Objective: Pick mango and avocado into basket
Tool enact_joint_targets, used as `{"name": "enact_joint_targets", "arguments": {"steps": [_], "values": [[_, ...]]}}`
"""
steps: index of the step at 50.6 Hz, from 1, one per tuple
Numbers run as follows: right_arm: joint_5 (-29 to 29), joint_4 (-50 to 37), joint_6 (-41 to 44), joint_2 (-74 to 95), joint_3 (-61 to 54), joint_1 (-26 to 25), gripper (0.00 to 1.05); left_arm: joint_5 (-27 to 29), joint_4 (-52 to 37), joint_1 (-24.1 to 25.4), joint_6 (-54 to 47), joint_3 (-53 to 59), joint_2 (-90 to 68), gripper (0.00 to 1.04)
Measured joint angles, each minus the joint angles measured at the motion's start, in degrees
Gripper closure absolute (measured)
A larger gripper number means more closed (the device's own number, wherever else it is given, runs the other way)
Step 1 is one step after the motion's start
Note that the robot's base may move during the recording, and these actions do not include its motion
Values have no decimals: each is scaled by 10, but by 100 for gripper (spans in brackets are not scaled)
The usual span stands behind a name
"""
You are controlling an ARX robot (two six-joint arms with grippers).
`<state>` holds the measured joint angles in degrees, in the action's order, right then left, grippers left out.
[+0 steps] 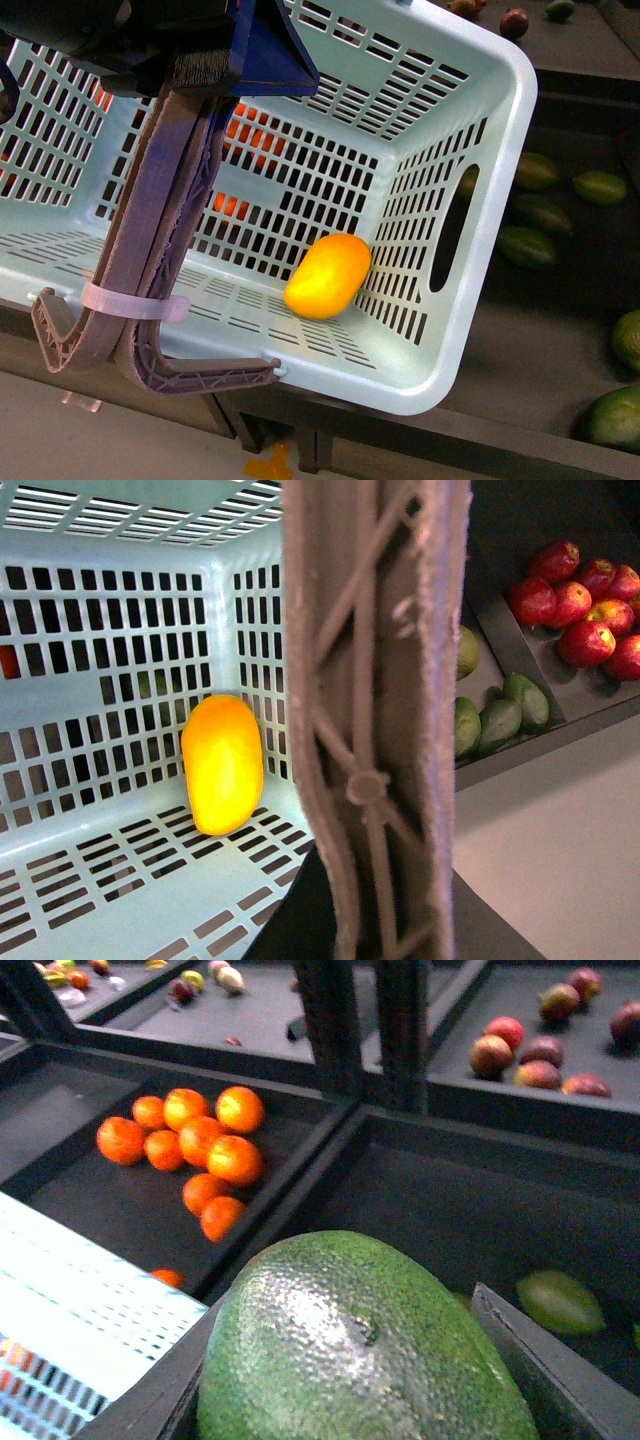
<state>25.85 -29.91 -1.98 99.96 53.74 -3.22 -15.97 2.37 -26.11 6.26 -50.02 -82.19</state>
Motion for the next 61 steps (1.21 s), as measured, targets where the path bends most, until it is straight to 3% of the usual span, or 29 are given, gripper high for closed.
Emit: {"name": "enact_joint_targets", "arguments": {"steps": [21, 27, 32, 43, 53, 61], "values": [[-91, 7, -25, -56, -71, 196, 44, -1, 0, 0, 0, 0, 0, 98], [-108, 5, -30, -41, -71, 220, 44, 0, 0, 0, 0, 0, 0, 98], [-118, 0, -32, -36, -71, 229, 37, 0, 0, 0, 0, 0, 0, 98], [-154, -19, -54, -81, -84, 222, 6, 0, 0, 0, 0, 0, 0, 98], [-244, -18, -63, -269, -157, 185, 8, 4, 0, 0, 0, 0, 0, 98], [-303, 34, -68, -464, -262, 175, 8, 3, 0, 0, 0, 0, 0, 98]]}}
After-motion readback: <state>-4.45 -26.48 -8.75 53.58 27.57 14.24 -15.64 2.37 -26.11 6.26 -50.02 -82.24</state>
